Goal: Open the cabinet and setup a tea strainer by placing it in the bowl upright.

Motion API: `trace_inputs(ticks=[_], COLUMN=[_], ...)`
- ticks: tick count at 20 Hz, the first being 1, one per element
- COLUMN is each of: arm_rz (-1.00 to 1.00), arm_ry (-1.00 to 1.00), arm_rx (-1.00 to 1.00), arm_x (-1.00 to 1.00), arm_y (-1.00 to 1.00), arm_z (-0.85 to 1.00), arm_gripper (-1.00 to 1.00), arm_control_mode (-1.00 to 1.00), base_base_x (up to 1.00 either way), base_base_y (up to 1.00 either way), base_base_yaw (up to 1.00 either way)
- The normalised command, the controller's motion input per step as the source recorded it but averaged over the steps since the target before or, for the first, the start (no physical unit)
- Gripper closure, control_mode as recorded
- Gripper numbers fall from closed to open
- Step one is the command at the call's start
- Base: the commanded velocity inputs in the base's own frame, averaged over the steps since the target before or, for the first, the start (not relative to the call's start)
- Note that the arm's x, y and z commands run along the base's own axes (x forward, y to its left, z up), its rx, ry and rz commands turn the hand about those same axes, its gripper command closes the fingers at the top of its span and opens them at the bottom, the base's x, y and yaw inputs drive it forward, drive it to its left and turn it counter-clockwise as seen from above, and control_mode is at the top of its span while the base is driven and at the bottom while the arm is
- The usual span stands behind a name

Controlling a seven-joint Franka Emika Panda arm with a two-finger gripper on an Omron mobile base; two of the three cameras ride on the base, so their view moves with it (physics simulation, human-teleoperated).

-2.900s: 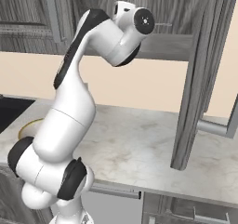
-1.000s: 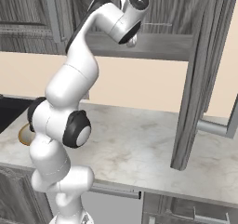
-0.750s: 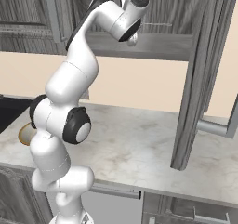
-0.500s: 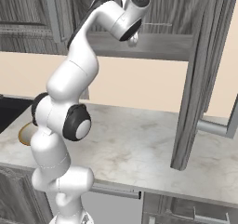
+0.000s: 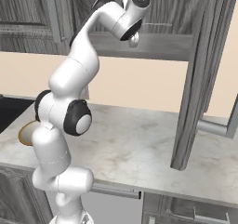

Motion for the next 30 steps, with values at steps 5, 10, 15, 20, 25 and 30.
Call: trace_inputs(ticks=[5, 10, 15, 20, 25, 30], arm_rz=[0.0, 0.0, 0.0, 0.0, 0.0, 0.0], arm_ry=[0.0, 0.0, 0.0, 0.0, 0.0, 0.0], arm_rx=[0.0, 0.0, 0.0, 0.0, 0.0, 0.0], arm_x=[0.19, 0.24, 0.04, 0.0, 0.0, 0.0], arm_y=[0.0, 0.0, 0.0, 0.0, 0.0, 0.01], arm_z=[0.0, 0.0, 0.0, -0.02, -0.03, -0.05], arm_gripper=[-1.0, -1.0, -1.0, 1.0, 1.0, 1.0], arm_control_mode=[-1.0, -1.0, -1.0, -1.0, -1.0, -1.0], base_base_x=[0.0, 0.0, 0.0, 0.0, 0.0, 0.0], base_base_y=[0.0, 0.0, 0.0, 0.0, 0.0, 0.0], base_base_yaw=[0.0, 0.0, 0.0, 0.0, 0.0, 0.0])
